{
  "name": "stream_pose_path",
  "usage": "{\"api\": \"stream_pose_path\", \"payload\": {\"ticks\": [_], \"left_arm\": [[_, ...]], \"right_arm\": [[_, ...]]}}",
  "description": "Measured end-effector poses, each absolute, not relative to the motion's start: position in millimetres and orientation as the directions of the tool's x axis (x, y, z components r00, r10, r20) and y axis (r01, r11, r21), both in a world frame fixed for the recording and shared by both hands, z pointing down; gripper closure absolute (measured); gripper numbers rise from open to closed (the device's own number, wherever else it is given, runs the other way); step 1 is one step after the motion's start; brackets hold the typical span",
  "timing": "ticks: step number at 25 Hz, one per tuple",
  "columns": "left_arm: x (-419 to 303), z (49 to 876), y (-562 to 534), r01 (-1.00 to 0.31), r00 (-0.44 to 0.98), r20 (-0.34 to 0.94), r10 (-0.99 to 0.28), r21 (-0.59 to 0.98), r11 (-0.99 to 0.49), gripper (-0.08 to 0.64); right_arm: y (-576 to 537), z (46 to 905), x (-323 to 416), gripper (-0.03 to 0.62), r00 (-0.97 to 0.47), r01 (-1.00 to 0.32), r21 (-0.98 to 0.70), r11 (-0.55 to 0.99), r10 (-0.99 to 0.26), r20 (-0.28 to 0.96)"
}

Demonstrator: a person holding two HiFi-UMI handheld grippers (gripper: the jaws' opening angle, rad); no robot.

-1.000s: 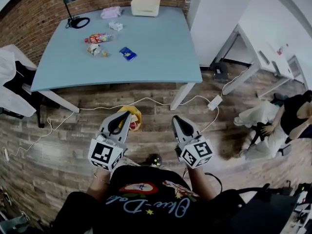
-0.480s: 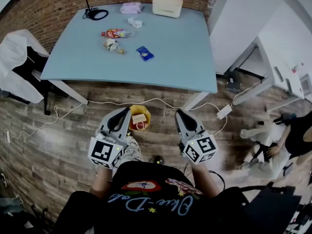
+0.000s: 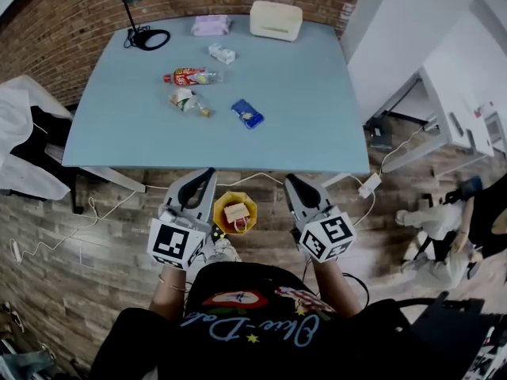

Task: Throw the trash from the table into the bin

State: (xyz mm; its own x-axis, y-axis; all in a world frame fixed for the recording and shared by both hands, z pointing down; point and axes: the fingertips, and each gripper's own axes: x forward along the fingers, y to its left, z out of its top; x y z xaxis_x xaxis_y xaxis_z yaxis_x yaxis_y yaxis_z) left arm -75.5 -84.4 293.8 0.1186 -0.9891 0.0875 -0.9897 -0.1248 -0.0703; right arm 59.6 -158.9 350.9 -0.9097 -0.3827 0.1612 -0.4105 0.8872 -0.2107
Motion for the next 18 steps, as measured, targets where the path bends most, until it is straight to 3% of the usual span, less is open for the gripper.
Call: {"api": "stream_pose_path", "payload": {"ticks": [12, 18], "left_arm": [[-145, 294, -121, -0.971, 0.225, 0.094, -0.970, -0.059, -0.231, 0.552], [-165, 302, -130, -0.959, 0.280, 0.092, -0.956, -0.022, -0.283, 0.552]], "right_arm": [[-192, 334, -31, 0.578, -0.880, -0.471, -0.142, 0.871, -0.451, 0.149], [-192, 345, -49, 0.578, -0.848, -0.510, -0.099, 0.854, -0.481, 0.220]]}}
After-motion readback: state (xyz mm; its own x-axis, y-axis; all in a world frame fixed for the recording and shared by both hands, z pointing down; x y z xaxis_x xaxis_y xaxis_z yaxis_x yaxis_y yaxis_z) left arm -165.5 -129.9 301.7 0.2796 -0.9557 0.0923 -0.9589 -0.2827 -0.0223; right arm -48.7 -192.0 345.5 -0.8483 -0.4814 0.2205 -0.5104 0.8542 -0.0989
